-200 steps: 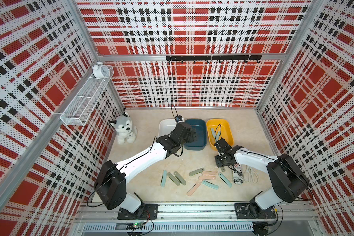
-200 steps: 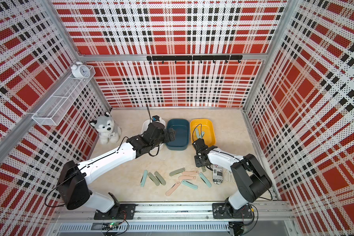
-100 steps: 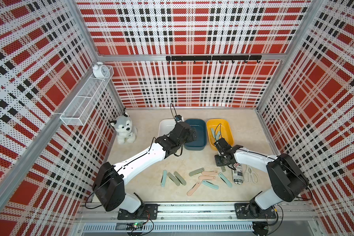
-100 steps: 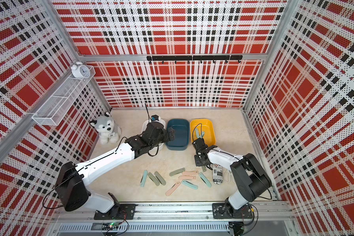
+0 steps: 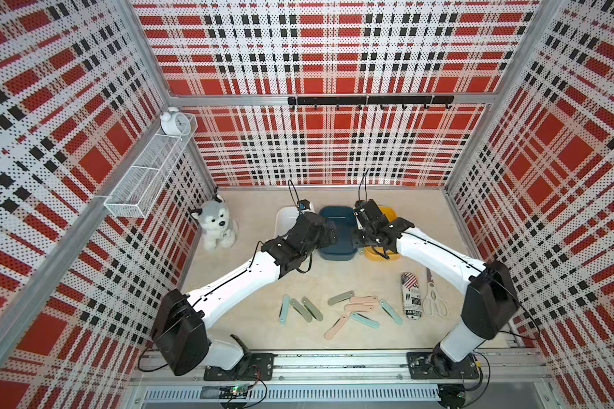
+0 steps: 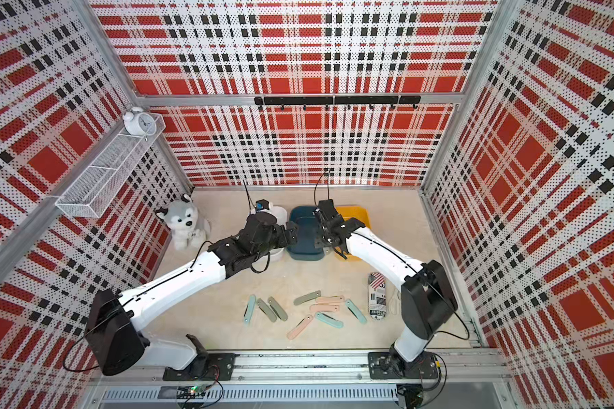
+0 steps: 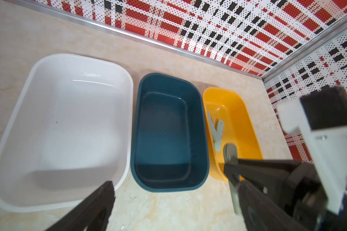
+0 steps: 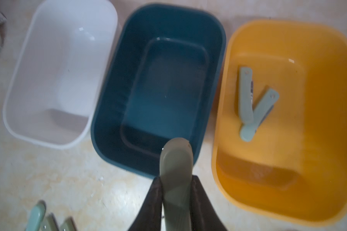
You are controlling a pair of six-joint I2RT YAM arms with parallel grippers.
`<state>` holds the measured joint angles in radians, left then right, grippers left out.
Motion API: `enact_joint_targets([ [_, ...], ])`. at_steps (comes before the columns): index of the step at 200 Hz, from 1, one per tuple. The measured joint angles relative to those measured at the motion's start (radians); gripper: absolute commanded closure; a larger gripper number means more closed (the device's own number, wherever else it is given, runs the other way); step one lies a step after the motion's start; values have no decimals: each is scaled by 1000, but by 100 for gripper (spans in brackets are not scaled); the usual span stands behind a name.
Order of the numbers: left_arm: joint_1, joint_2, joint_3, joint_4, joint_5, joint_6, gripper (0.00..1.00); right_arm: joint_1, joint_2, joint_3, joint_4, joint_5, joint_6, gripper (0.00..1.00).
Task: Place the fruit knives into the storage box by color
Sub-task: Place the fruit knife in the storage box.
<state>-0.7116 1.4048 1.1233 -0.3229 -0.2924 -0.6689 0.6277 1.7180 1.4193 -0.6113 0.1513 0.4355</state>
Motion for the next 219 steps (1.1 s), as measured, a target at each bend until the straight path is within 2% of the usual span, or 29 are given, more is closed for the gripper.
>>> enact_joint_targets([
  [42,37,-26,-33,-6,-1,1,1,0,238,241,14,6,-26,76],
  [76,39,-43,-54,-7,-1,8,2,0,362,353,39,40,-40,76],
  [117,39,-62,-76,-9,-4,25,2,0,480,431,52,97,-58,76],
  [175,44,-93,-81,-11,-11,48,2,0,593,465,91,98,-53,75],
  [204,43,-99,-83,-11,-9,59,1,0,636,472,99,97,-53,72],
  [219,37,-99,-88,-12,-7,69,1,0,647,472,102,97,-52,66],
])
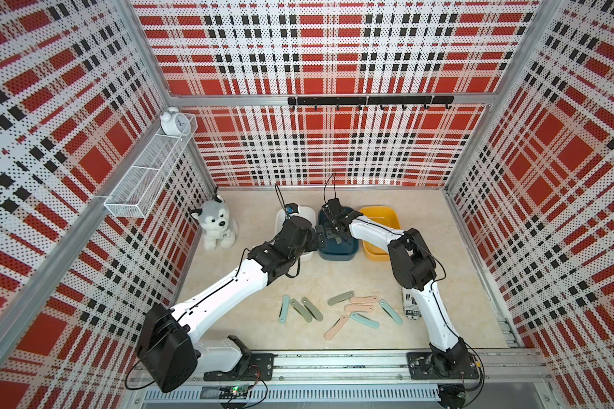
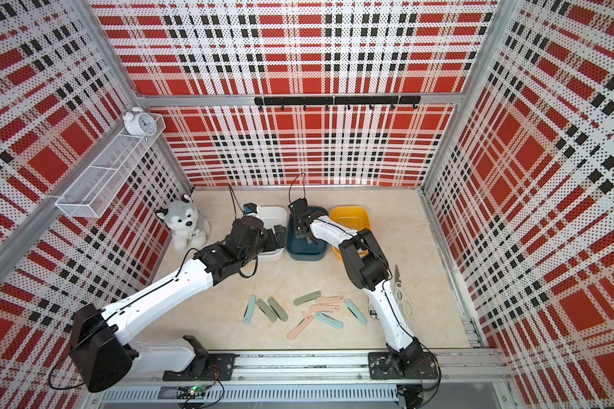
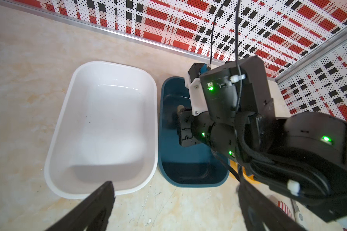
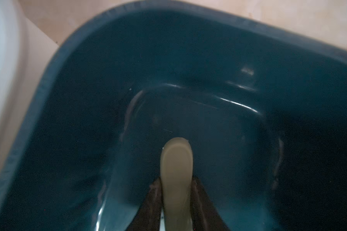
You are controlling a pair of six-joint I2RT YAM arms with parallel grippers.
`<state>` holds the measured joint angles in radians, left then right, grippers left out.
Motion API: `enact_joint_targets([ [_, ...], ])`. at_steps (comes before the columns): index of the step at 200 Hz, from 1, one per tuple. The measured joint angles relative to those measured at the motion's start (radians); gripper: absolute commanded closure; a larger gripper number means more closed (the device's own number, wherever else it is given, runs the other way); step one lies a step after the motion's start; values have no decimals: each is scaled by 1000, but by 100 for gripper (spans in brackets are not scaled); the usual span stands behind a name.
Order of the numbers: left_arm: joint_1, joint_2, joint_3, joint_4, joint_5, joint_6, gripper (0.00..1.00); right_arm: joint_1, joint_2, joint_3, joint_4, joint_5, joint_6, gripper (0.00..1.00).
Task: Place the fruit knives into the storage box by color
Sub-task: Place the fruit knife in the storage box, then pick up the fruit knife from the center of the board.
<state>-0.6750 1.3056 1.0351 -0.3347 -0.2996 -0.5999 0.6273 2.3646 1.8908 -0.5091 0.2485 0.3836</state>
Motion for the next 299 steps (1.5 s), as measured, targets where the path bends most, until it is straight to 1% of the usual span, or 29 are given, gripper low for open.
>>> enact_joint_targets([
  [21,-13,2,-3,-2,0,9,2,0,2,0,5,-1,2,52],
  [43,-30,6,-3,-3,0,27,2,0,0,5,7,-10,-1,42],
  [53,-40,11,-3,-3,-5,38,2,0,-5,4,6,-18,-1,35],
  [72,-76,20,-3,-10,-26,75,2,0,-47,-12,3,-35,-6,15],
  [80,-96,26,-3,-15,-34,95,2,0,-80,-27,3,-44,-7,3],
  [85,-109,32,-2,-18,-39,111,2,0,-106,-40,5,-50,-6,0],
  [100,-151,55,-2,-34,-45,162,2,0,-212,-99,11,-57,-6,0],
  [115,-190,95,3,-61,-45,216,2,-4,-353,-180,19,-55,-9,0],
  [128,-211,136,6,-82,-45,252,0,-10,-468,-248,29,-55,-9,0],
  [144,-230,196,11,-114,-38,294,2,-27,-612,-352,43,-51,-8,0],
  [160,-238,247,11,-138,-19,332,2,-74,-737,-471,55,-52,-5,0],
  [169,-241,273,11,-151,-2,354,3,-119,-806,-552,61,-57,0,0],
  [194,-255,344,17,-171,61,419,4,-236,-945,-747,64,-76,10,0],
  [204,-263,379,25,-177,85,439,6,-264,-980,-799,59,-77,12,0],
  [216,-271,427,44,-188,112,460,8,-271,-1006,-837,58,-86,15,0],
  [248,-310,533,128,-225,146,495,10,-269,-1015,-855,59,-116,18,0],
  [277,-351,544,162,-251,155,504,10,-269,-1011,-851,66,-129,16,0],
  [299,-357,541,175,-277,164,504,11,-269,-999,-837,68,-136,13,0],
])
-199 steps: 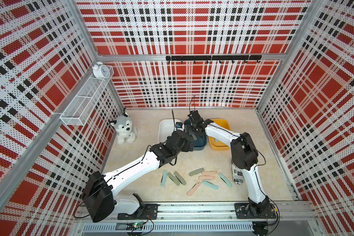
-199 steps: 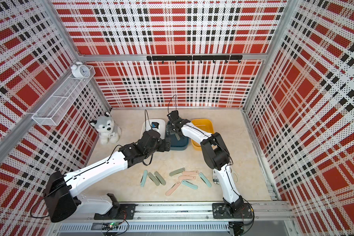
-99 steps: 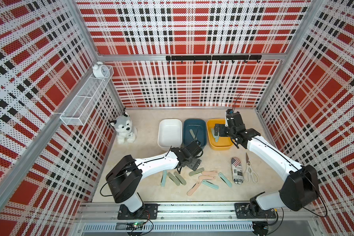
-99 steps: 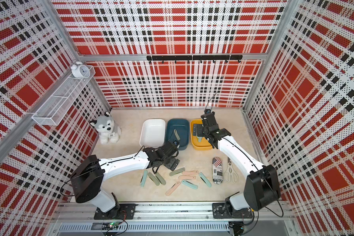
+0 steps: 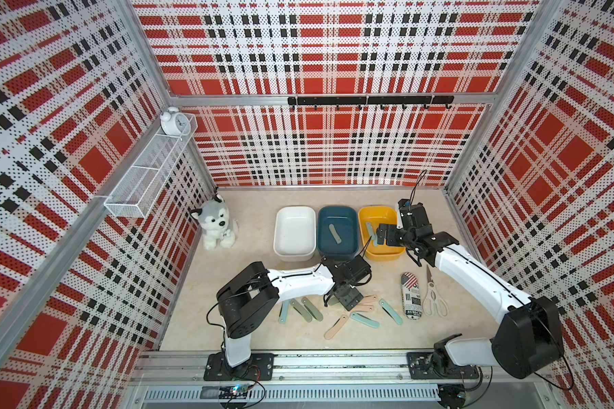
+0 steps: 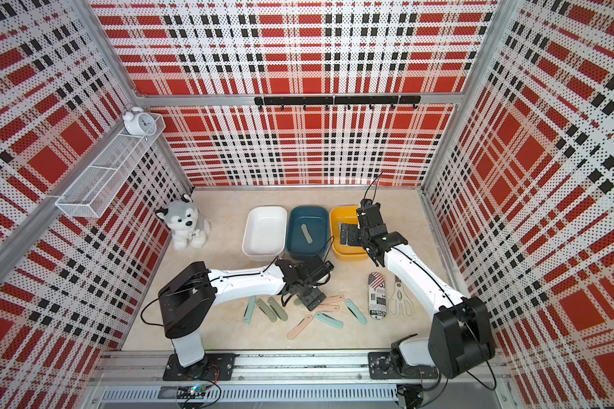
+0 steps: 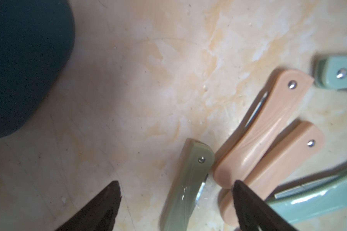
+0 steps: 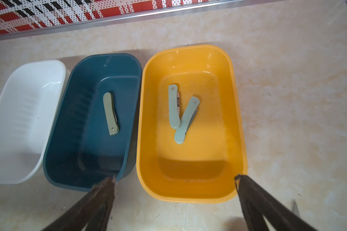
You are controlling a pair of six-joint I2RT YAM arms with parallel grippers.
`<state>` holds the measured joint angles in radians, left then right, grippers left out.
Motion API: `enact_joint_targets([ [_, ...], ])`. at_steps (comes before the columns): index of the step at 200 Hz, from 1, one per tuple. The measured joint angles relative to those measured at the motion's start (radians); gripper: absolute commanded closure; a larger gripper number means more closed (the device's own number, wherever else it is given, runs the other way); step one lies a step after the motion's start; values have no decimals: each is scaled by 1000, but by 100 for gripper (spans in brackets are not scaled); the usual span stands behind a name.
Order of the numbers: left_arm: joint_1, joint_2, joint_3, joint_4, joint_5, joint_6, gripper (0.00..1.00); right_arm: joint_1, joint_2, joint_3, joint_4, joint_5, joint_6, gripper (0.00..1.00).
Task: Place the fruit knives into the storage box by color
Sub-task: Pick up the fruit knife from the center of the board.
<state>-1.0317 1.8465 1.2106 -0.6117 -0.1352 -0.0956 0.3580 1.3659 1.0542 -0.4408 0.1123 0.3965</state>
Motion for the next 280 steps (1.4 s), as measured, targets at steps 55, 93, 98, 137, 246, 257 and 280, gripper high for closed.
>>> enact_joint_targets([
  [55,-2,-2,9,-49,26,3,26,0,5,-2,13,-4,-3,0],
  [93,6,-2,8,-60,24,7,38,0,5,-13,23,-5,-2,0],
  [98,6,-2,8,-60,24,8,39,0,5,-14,23,-5,-2,0],
  [137,5,1,8,-61,24,8,35,0,5,-16,24,-5,-2,0],
  [246,-4,50,7,-69,21,7,63,0,11,-26,36,-18,7,0],
  [257,-4,50,6,-69,23,7,66,0,11,-26,36,-20,8,0],
  [280,-4,50,5,-68,25,8,73,0,11,-26,36,-23,8,0],
])
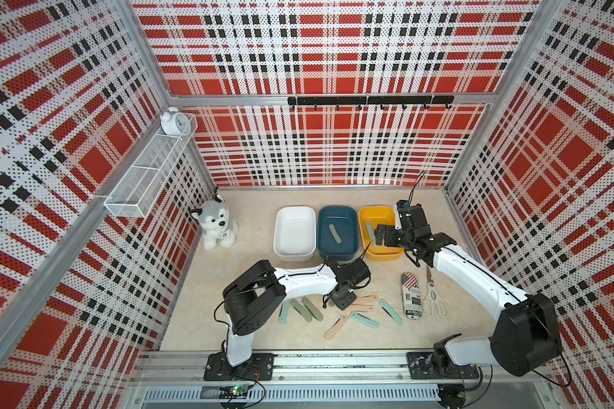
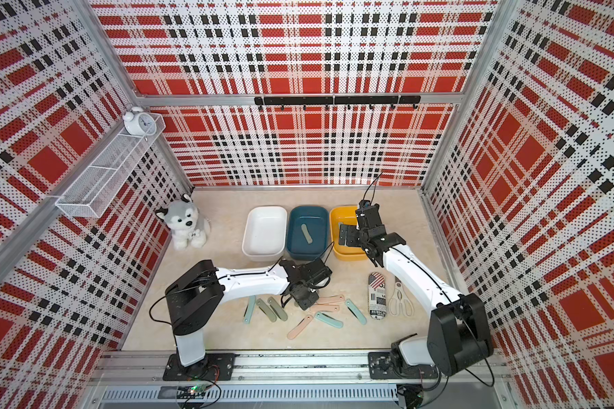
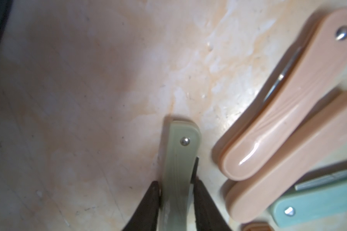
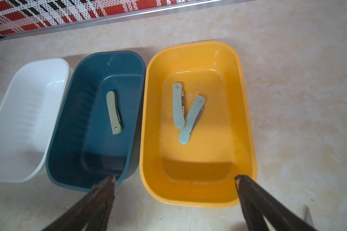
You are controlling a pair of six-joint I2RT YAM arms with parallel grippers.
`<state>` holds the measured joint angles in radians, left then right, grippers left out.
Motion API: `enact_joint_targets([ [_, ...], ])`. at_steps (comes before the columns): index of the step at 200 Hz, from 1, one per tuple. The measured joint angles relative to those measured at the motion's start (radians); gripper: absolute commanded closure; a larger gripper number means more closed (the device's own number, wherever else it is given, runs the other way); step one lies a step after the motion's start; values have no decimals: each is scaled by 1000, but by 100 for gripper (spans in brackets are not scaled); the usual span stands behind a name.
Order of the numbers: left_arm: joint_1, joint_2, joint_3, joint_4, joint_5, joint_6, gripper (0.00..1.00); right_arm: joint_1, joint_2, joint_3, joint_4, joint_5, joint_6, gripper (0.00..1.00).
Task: Place the fruit knives into the storage box by color
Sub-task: Pick up the fruit knife from the center of the board, then place the fruit knife in the storage box.
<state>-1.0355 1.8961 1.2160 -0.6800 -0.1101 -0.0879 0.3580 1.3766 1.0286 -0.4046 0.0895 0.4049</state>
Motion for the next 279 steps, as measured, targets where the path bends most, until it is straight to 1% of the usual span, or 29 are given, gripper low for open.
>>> enact_joint_targets([
  [14,3,-3,-2,1,0,0,75,0,0,0,0,0,0,0],
  [36,9,-6,-3,-2,-1,-4,82,0,0,0,0,0,0,0],
  [71,26,-15,-3,-13,-2,-20,83,0,0,-2,5,-10,1,0],
  [102,43,-55,22,-27,-8,-52,84,0,0,-14,6,-27,1,0],
  [135,63,-94,117,2,-30,-120,86,0,-6,-16,6,-34,0,0],
  [153,80,-95,183,29,-54,-165,84,0,-19,-17,6,-33,0,0],
  [180,138,-86,292,48,-75,-230,83,0,-54,-35,8,-33,1,0],
  [211,215,-25,443,87,-109,-283,83,0,-76,-65,6,-31,1,0],
  [236,244,60,534,108,-149,-294,83,0,-84,-89,6,-29,1,0],
  [256,262,140,575,115,-167,-301,82,0,-88,-104,6,-28,0,0],
  [279,282,225,592,114,-168,-311,82,0,-93,-113,3,-25,0,0],
])
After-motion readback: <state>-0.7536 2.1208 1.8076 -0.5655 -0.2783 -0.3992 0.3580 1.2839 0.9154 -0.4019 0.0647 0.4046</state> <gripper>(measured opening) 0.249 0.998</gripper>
